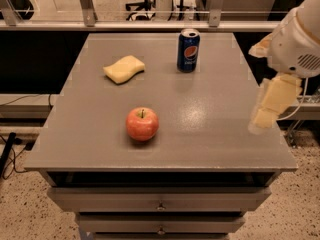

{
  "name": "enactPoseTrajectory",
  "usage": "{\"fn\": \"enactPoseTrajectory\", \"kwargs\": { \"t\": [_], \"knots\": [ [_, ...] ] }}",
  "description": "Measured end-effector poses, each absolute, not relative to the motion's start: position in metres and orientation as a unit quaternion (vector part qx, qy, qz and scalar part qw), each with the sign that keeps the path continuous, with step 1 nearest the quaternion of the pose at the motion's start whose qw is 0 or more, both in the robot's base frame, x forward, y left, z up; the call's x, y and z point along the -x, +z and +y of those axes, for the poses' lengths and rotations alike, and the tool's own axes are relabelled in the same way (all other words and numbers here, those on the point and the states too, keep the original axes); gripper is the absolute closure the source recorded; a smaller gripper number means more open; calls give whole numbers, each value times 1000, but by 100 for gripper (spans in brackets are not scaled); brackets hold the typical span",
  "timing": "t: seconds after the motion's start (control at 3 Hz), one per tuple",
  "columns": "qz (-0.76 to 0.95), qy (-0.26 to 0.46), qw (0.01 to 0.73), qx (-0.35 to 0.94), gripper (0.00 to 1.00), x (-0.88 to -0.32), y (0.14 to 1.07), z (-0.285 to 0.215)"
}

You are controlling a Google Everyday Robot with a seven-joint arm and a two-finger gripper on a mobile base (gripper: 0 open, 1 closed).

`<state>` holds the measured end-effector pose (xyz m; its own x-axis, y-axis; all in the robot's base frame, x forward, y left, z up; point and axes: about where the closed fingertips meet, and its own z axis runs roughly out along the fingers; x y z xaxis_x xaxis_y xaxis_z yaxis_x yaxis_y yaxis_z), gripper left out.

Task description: Pick pepsi can

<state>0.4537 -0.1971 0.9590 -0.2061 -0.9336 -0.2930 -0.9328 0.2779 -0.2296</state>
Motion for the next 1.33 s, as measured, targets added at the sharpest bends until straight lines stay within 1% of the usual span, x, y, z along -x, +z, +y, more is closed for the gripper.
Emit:
{"fn": "enactPoseTrajectory", "kwargs": {
  "t": [0.33,0.67,1.0,1.33],
  "knots": [
    [772,14,230,593,0,-485,937,-173],
    [770,22,280,573,0,-528,921,-151],
    [769,44,336,542,0,-576,915,-130],
    [768,74,401,494,0,-639,921,-106]
  ]
}}
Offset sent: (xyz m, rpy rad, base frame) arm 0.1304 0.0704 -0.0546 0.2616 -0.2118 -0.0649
